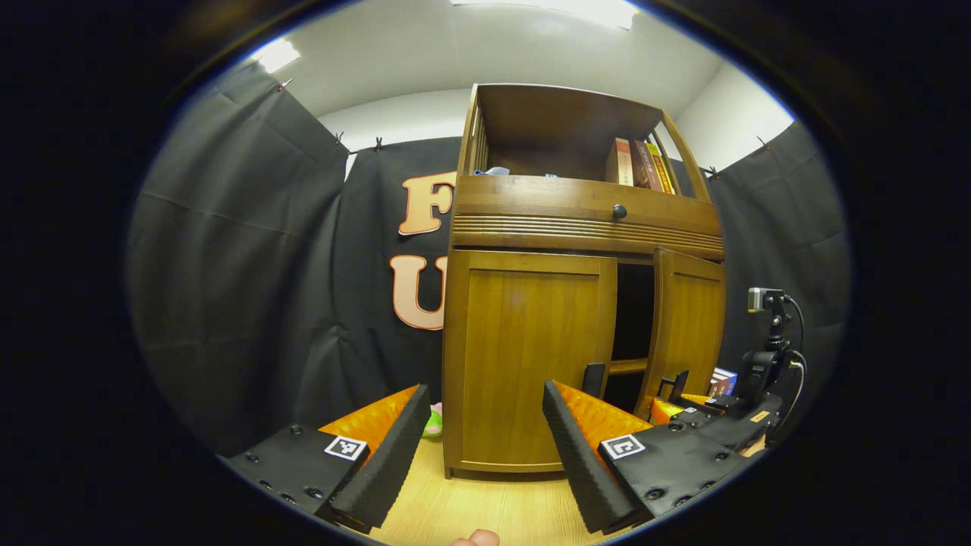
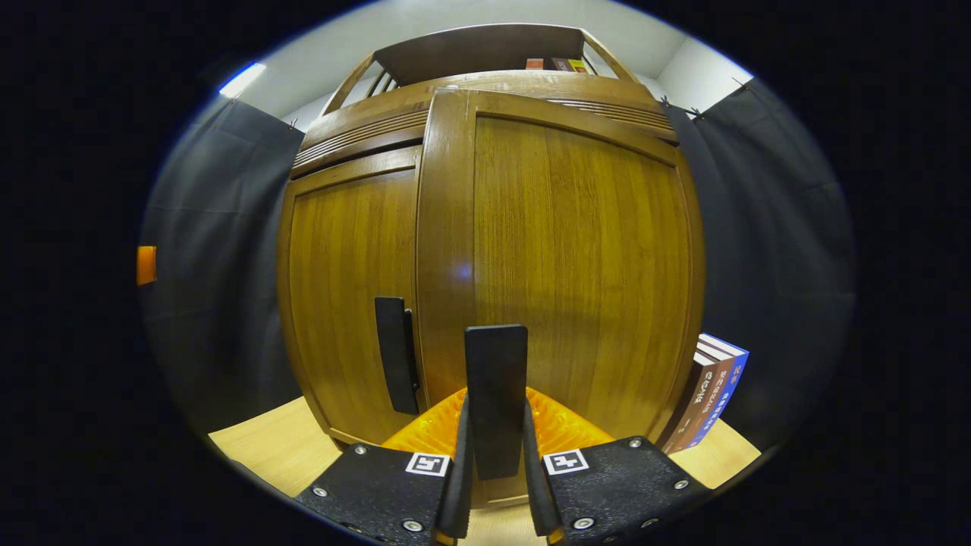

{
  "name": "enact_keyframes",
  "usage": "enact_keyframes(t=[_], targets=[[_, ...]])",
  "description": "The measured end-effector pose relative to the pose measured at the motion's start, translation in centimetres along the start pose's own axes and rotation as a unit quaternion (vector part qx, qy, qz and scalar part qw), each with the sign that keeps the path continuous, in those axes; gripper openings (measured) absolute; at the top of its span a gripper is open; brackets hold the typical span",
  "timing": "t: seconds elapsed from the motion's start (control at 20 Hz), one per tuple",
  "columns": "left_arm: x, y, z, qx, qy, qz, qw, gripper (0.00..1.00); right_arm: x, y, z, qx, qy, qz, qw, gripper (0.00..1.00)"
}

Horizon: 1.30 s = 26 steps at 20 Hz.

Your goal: Open the right door of the double-door shoe cabinet with the right hand, and open the left door with the left hand.

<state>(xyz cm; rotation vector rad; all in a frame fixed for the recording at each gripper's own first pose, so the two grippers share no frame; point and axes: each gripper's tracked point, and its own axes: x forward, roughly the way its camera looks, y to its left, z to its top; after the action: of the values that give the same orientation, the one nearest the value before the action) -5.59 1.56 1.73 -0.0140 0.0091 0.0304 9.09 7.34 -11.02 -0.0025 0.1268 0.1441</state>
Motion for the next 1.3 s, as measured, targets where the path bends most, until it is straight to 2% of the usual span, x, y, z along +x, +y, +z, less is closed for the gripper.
enact_keyframes(t=[0.35, 0.4, 0.45, 0.5, 0.8, 0.85, 0.9, 1.1, 1.15, 1.2, 1.25, 1.3], targets=[[-0.2, -1.0, -1.2, -0.014, 0.023, -0.001, 1.000, 0.99, -2.4, -1.2, -0.6, -0.002, 0.015, 0.004, 1.000, 0.31], [-0.1, -1.1, -1.2, -0.017, 0.024, -0.002, 1.000, 0.97, -2.8, -1.4, -0.6, -0.003, 0.017, 0.006, 1.000, 0.21], [0.1, -1.2, -1.3, -0.016, 0.024, -0.002, 1.000, 0.97, -3.2, -1.5, -0.7, -0.002, 0.020, 0.007, 1.000, 0.21], [0.2, -1.4, -1.3, -0.012, 0.022, 0.000, 1.000, 0.97, -3.9, -1.9, -0.6, 0.000, 0.021, 0.008, 1.000, 0.31], [1.1, -3.1, -1.0, -0.008, 0.011, -0.004, 1.000, 0.95, -6.8, -3.7, -0.7, 0.013, 0.028, 0.018, 0.999, 0.28], [1.3, -3.4, -1.0, -0.010, 0.009, -0.006, 1.000, 0.95, -7.3, -4.2, -0.6, 0.012, 0.031, 0.017, 0.999, 0.19], [1.4, -3.7, -1.1, -0.011, 0.008, -0.008, 1.000, 0.95, -7.8, -4.6, -0.7, 0.013, 0.032, 0.015, 0.999, 0.27], [1.7, -5.1, -1.1, -0.002, 0.004, -0.018, 1.000, 0.97, -9.6, -6.4, -0.8, 0.019, 0.033, 0.008, 0.999, 0.26], [1.8, -5.3, -1.2, 0.001, 0.002, -0.019, 1.000, 0.97, -9.9, -6.8, -0.8, 0.016, 0.032, 0.009, 0.999, 0.35], [1.8, -5.6, -1.3, 0.001, 0.002, -0.022, 1.000, 0.96, -10.0, -7.0, -0.8, 0.014, 0.033, 0.011, 0.999, 0.35], [1.9, -6.0, -1.4, 0.000, 0.003, -0.026, 1.000, 0.95, -10.2, -7.3, -0.7, 0.014, 0.035, 0.012, 0.999, 0.33], [2.0, -6.4, -1.5, -0.002, 0.005, -0.030, 1.000, 0.95, -10.5, -7.6, -0.8, 0.012, 0.037, 0.011, 0.999, 0.24]])
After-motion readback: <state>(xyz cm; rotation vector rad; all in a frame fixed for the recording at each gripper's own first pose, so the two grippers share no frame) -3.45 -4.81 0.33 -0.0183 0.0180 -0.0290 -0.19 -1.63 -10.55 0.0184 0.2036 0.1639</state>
